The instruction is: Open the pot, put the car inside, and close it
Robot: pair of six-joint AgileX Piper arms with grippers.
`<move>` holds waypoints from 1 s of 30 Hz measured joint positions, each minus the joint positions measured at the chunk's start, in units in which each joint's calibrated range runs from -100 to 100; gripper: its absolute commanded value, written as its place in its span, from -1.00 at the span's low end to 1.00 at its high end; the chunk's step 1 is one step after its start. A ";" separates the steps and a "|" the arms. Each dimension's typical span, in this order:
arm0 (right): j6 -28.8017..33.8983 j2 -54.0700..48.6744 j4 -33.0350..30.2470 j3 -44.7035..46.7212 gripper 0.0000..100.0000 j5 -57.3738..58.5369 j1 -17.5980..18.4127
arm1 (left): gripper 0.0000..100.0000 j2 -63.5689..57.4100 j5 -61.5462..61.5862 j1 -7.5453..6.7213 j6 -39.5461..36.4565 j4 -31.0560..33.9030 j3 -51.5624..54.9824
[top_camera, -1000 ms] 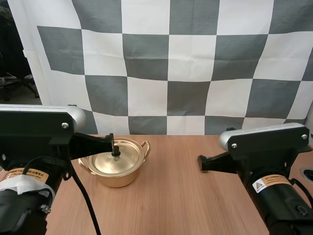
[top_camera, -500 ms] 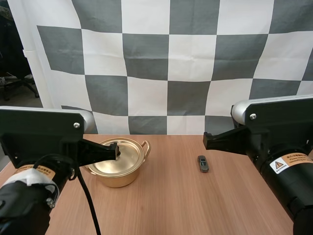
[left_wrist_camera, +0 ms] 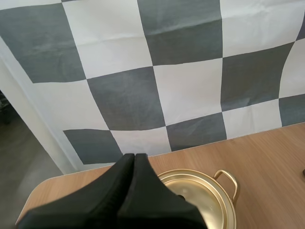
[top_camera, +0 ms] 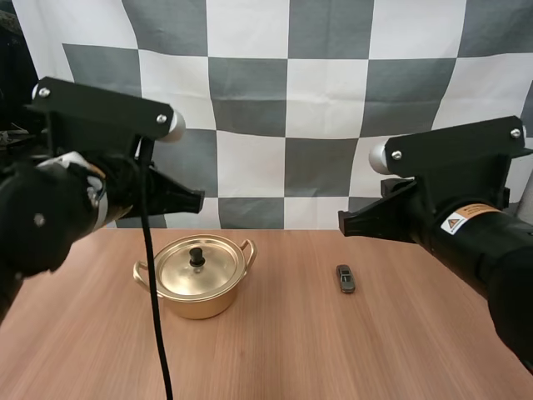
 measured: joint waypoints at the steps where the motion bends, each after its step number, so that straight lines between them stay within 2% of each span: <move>1: 0.00 2.00 -0.27 -0.37 -1.00 0.81 0.00 | -1.00 1.99 0.00 0.00 0.00 0.02 -1.28; 8: -0.43 15.11 -0.37 -5.81 -1.00 4.23 0.00 | -1.00 15.12 1.24 0.00 0.18 0.02 -5.58; 13: -0.86 24.65 -2.63 -12.16 -1.00 12.23 0.00 | -1.00 25.22 2.42 0.00 3.27 0.02 -7.16; 14: -0.86 26.65 -3.05 -13.44 -1.00 14.29 0.00 | -0.96 27.24 3.86 0.00 3.69 0.02 -7.89; 16: -0.86 30.58 -3.45 -16.41 -1.00 17.76 0.00 | -0.74 30.90 6.37 0.00 3.78 -0.11 -9.35; 17: -0.86 32.17 -3.66 -17.69 -0.86 18.82 0.00 | -0.56 32.92 7.96 0.00 3.78 -0.11 -10.10; 18: -0.86 34.17 -3.66 -18.80 -0.60 20.03 0.00 | -0.40 34.53 8.99 0.00 3.78 -0.11 -10.70; 19: -0.86 36.17 -3.83 -19.76 -0.28 20.69 0.00 | -0.16 36.55 10.11 0.00 3.78 -0.11 -11.50; 21: -0.86 39.74 -3.97 -21.04 0.51 21.16 0.00 | 0.33 40.17 11.86 0.00 3.78 -0.63 -12.76; 22: -0.86 41.72 -3.97 -21.52 0.85 21.16 0.00 | 0.50 42.19 12.28 0.00 3.78 -0.64 -13.44; 23: -0.86 43.70 -3.97 -21.72 1.00 21.16 0.00 | 0.68 44.10 12.61 0.00 3.78 -0.97 -13.93; 25: -0.89 47.28 -3.97 -21.91 1.00 21.16 0.00 | 0.95 46.99 12.61 0.00 3.78 -1.25 -14.78; 26: -0.89 48.26 -3.86 -21.91 1.00 21.31 0.00 | 1.00 47.95 12.81 0.00 4.02 -1.59 -14.96; 30: -0.89 49.92 -3.86 -21.91 1.00 21.12 0.00 | 1.00 50.07 13.49 0.00 6.41 -4.40 -15.07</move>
